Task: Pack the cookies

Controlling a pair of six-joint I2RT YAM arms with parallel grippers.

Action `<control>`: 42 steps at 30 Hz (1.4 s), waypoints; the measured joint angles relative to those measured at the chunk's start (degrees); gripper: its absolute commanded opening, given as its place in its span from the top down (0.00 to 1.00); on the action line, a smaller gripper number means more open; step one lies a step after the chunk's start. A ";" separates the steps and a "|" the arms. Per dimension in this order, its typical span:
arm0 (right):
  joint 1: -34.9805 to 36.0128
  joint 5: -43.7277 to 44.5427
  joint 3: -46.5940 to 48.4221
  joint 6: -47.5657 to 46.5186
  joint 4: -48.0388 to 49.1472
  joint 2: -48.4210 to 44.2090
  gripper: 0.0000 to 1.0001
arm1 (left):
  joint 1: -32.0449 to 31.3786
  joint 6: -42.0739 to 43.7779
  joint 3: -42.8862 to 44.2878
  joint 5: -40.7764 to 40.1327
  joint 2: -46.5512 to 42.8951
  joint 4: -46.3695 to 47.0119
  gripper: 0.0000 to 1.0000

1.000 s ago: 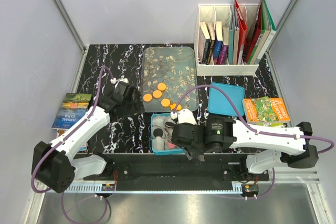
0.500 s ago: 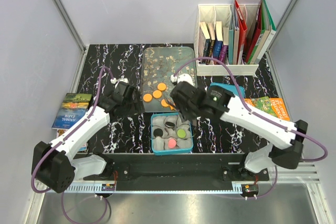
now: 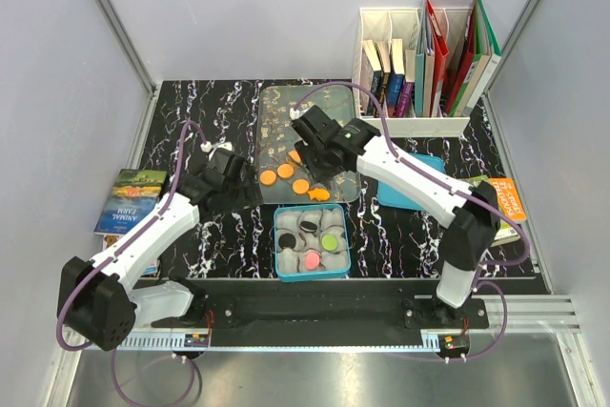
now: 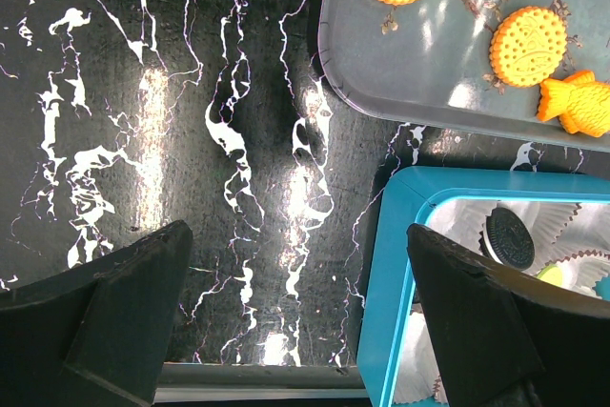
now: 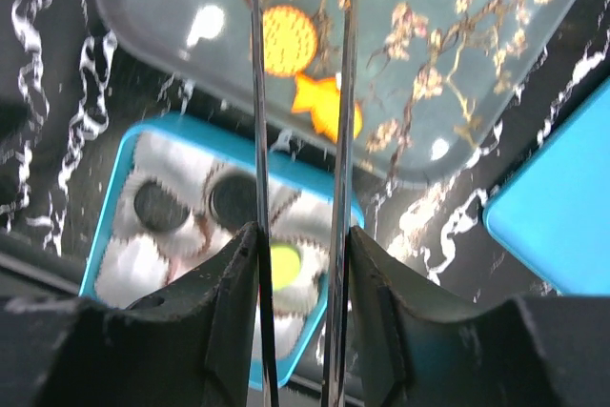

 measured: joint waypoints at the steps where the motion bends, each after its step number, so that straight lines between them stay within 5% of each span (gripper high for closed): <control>1: -0.85 -0.48 0.42 -0.31 0.50 0.92 0.55 | 0.00 0.00 0.00 0.00 0.00 0.00 0.01; 42: -5.66 -2.86 2.78 -1.86 7.21 10.91 0.52 | 0.00 0.00 0.00 0.02 0.00 0.00 0.01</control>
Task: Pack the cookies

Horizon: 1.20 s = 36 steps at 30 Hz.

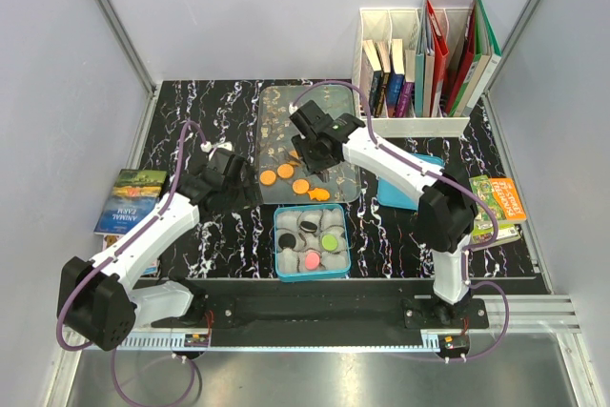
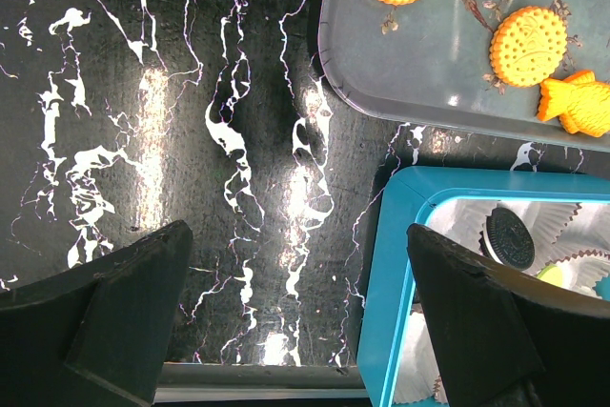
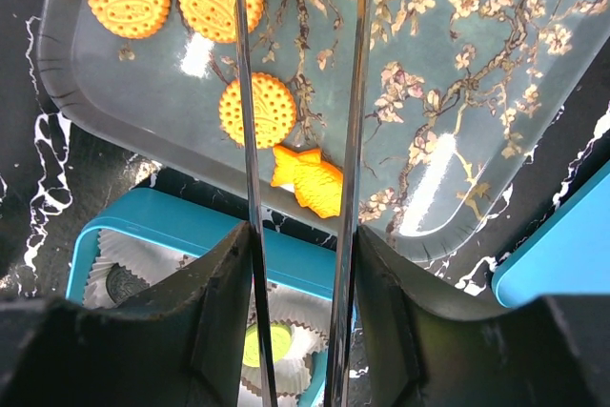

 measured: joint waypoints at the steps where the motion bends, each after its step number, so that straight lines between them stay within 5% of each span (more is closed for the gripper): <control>1: -0.04 -0.02 -0.20 -0.02 0.02 0.00 0.52 | 0.00 0.00 0.00 -0.02 0.00 0.00 0.01; 11: -0.04 -1.40 -2.45 0.00 0.76 0.00 0.65 | 0.00 0.00 0.00 0.00 0.00 0.00 0.01; 21: -0.04 -0.42 -2.69 -0.04 0.52 -1.62 0.66 | 0.00 0.00 0.00 0.00 0.00 0.00 0.01; 31: -0.04 0.61 -0.59 -0.07 -3.32 -10.05 0.72 | 0.00 0.00 0.00 0.00 0.00 0.00 0.01; 36: 0.04 0.24 -5.27 0.68 -4.11 -18.78 0.86 | 0.00 0.00 0.00 -0.02 0.00 0.00 0.01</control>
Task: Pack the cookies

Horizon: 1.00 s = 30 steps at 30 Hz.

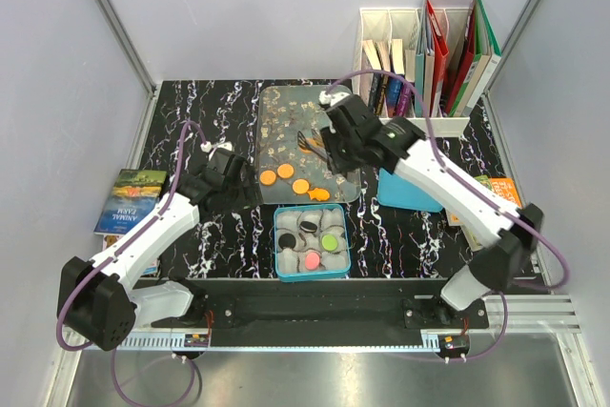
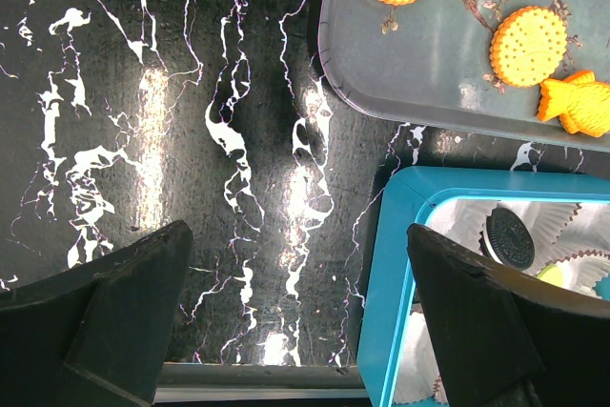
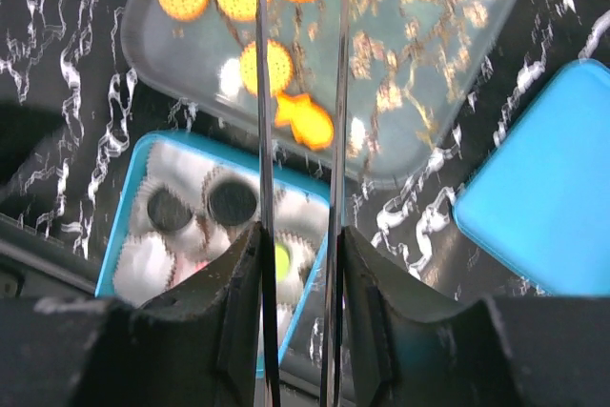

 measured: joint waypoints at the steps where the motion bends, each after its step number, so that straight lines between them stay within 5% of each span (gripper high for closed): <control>1: 0.07 0.02 -1.53 0.33 -0.63 -2.23 0.88 | 0.00 0.00 0.00 0.00 0.00 0.00 0.01; 11: 11.02 2.60 -12.02 6.91 -8.39 -19.08 0.97 | 0.00 -0.02 0.00 -0.02 0.35 0.00 0.01; 30: 25.27 3.91 -22.53 20.22 -8.63 -21.38 1.00 | 0.00 -0.02 0.00 -0.09 0.57 -0.02 0.01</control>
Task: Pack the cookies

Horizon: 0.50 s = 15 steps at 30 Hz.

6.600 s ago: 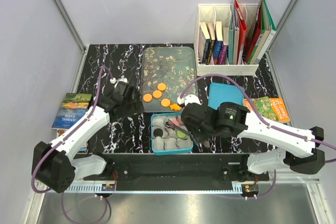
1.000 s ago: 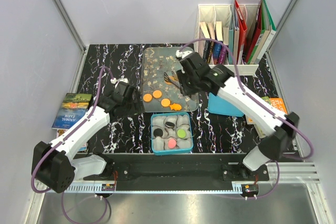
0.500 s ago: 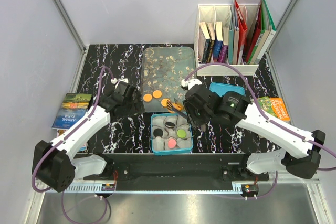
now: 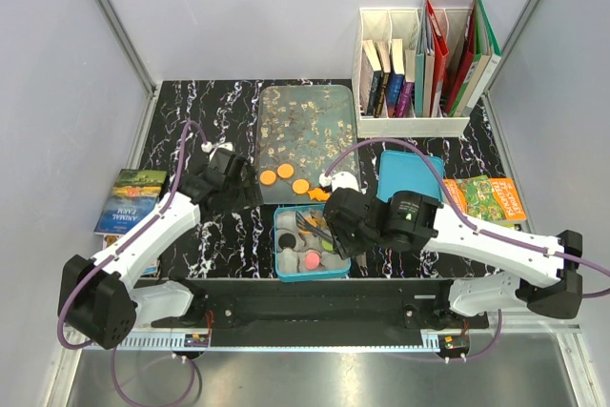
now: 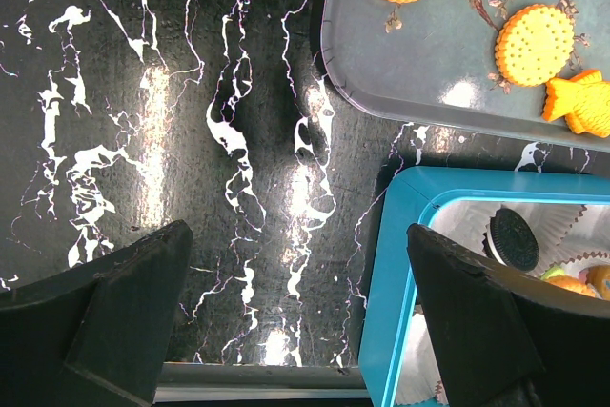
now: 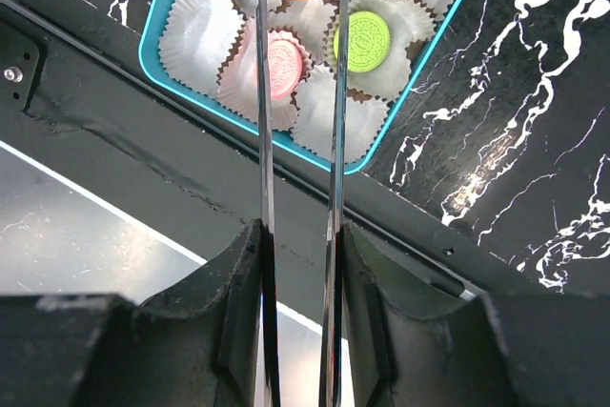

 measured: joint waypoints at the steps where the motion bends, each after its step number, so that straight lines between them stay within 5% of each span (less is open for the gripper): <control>1: 0.52 0.28 0.00 0.46 0.00 0.00 1.00 | 0.00 0.00 0.00 0.00 0.00 0.00 0.01; 15: 2.58 2.62 1.42 1.05 2.56 4.96 1.00 | 0.00 0.00 0.00 -0.17 0.04 -0.04 0.01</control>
